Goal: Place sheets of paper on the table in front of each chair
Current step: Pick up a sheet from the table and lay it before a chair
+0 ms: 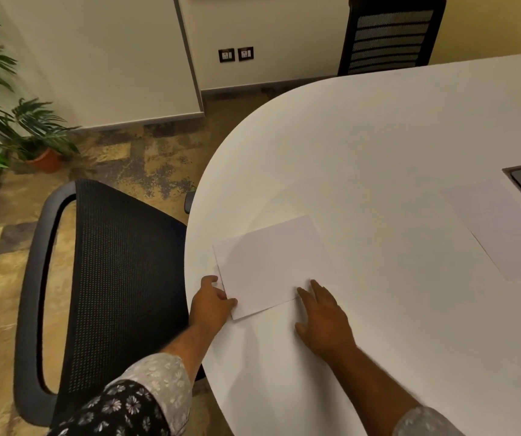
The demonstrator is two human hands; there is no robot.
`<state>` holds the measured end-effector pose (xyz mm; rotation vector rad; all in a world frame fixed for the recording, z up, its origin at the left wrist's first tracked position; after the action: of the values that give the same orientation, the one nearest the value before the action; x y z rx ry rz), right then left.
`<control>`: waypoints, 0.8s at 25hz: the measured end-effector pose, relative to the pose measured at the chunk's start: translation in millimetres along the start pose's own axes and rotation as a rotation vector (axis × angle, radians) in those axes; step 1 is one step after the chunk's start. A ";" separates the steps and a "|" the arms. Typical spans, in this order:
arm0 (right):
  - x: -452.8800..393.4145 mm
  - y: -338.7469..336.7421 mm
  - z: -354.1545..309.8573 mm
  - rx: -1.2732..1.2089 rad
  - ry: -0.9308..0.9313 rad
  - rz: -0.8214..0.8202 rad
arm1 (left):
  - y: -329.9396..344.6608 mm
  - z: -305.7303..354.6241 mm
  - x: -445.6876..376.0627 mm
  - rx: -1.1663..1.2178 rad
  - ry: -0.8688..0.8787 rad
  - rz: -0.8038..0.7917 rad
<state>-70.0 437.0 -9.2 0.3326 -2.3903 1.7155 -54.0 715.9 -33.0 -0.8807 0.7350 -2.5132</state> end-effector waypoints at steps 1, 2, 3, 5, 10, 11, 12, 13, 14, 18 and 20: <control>-3.8 1.7 1.1 0.033 -0.014 -0.026 | -3.1 -4.2 4.5 -0.024 0.024 0.058; -7.1 3.4 1.4 0.066 -0.026 -0.048 | -5.6 -7.7 9.6 -0.052 0.070 0.100; -9.7 4.8 1.5 0.099 -0.036 -0.064 | -5.9 -9.7 14.9 -0.105 0.151 0.117; -12.8 7.2 1.2 0.142 -0.044 -0.087 | 0.5 -10.5 25.1 -0.299 0.371 0.050; -12.2 3.3 1.8 0.153 -0.047 -0.048 | 16.0 -13.1 38.8 -0.624 0.554 -0.090; -11.6 1.9 4.1 0.153 -0.039 -0.038 | 18.1 -12.3 40.4 -0.650 0.562 -0.096; -11.2 0.9 6.9 0.149 -0.027 -0.033 | 20.1 -11.3 41.6 -0.671 0.568 -0.104; -10.9 0.3 9.5 0.142 -0.015 -0.034 | 21.9 -10.8 42.2 -0.683 0.569 -0.110; -10.4 0.3 11.2 0.136 -0.008 -0.039 | 23.0 -10.2 41.8 -0.688 0.565 -0.113; -9.0 2.5 12.7 0.123 0.002 -0.032 | 25.2 -12.0 41.5 -0.667 0.558 -0.102; -9.5 4.5 13.2 0.114 0.005 -0.029 | 26.7 -14.4 42.3 -0.665 0.561 -0.095</control>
<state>-62.4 426.7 -20.1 0.3774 -2.2776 1.8413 -89.9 678.7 -38.7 -0.3667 1.8119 -2.6436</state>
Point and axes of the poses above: each hand's wrist, its own x-axis away from the middle knuckle, its own y-axis out of the palm, z = x × y, the point moved 5 cm from there along -x, towards the middle knuckle, and after that the axes turned 12 degrees about z, right-handed, at the moved point
